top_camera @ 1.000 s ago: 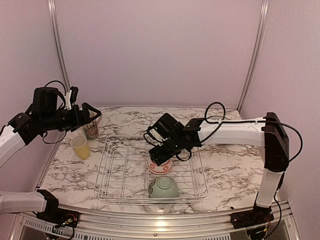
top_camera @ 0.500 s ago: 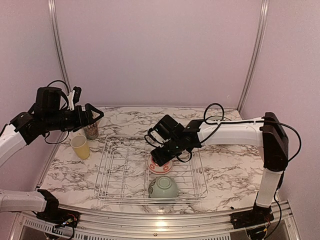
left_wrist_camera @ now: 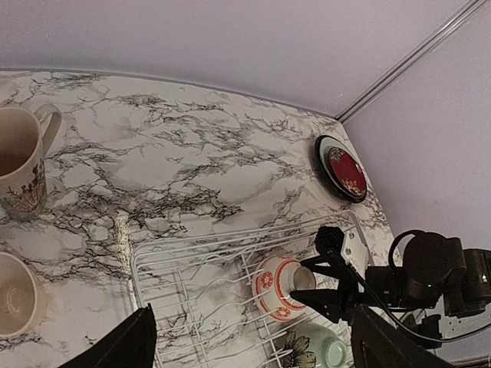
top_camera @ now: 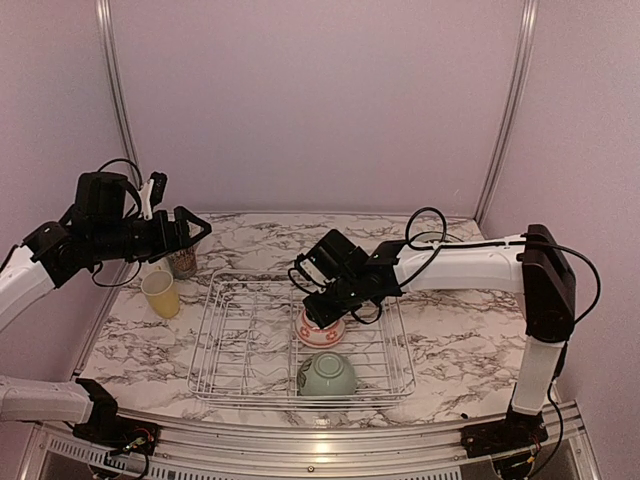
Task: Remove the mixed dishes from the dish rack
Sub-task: Grab the bowl from the dish rack.
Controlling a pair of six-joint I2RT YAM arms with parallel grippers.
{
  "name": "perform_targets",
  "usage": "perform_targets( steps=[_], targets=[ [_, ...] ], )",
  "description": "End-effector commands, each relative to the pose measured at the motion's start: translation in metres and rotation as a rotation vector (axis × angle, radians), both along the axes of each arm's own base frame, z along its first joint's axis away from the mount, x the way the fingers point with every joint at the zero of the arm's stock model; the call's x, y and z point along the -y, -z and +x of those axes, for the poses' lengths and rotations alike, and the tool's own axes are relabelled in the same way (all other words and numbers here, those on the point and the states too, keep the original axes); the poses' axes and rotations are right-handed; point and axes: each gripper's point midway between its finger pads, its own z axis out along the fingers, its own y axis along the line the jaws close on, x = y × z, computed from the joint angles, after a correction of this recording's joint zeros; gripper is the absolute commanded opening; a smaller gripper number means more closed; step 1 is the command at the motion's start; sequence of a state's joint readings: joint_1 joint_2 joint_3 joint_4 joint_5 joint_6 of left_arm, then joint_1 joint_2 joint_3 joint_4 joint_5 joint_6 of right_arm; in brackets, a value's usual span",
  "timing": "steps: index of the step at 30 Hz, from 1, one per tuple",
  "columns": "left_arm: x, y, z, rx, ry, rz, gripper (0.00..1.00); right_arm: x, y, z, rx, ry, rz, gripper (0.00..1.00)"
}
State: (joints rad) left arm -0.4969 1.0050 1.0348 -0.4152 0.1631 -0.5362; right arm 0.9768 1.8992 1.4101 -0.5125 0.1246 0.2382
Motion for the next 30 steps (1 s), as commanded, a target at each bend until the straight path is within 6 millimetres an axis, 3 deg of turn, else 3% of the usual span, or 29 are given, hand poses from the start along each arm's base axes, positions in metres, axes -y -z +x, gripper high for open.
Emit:
perform_targets(
  steps=[1,20,26,30],
  targets=[
    [0.004,-0.008,0.004,0.017,-0.004,-0.006,0.90,0.007,0.008,0.001,-0.010,0.017,-0.027,0.50],
    [0.020,-0.006,0.002,0.012,0.030,-0.028,0.91,0.016,-0.058,-0.002,0.057,0.049,0.181,0.16],
    [0.042,-0.003,0.001,0.004,0.075,-0.077,0.90,0.022,-0.088,-0.003,0.045,0.047,0.354,0.06],
    [0.068,0.000,-0.001,-0.007,0.125,-0.151,0.90,0.026,-0.110,-0.005,0.049,0.047,0.445,0.03]
  ],
)
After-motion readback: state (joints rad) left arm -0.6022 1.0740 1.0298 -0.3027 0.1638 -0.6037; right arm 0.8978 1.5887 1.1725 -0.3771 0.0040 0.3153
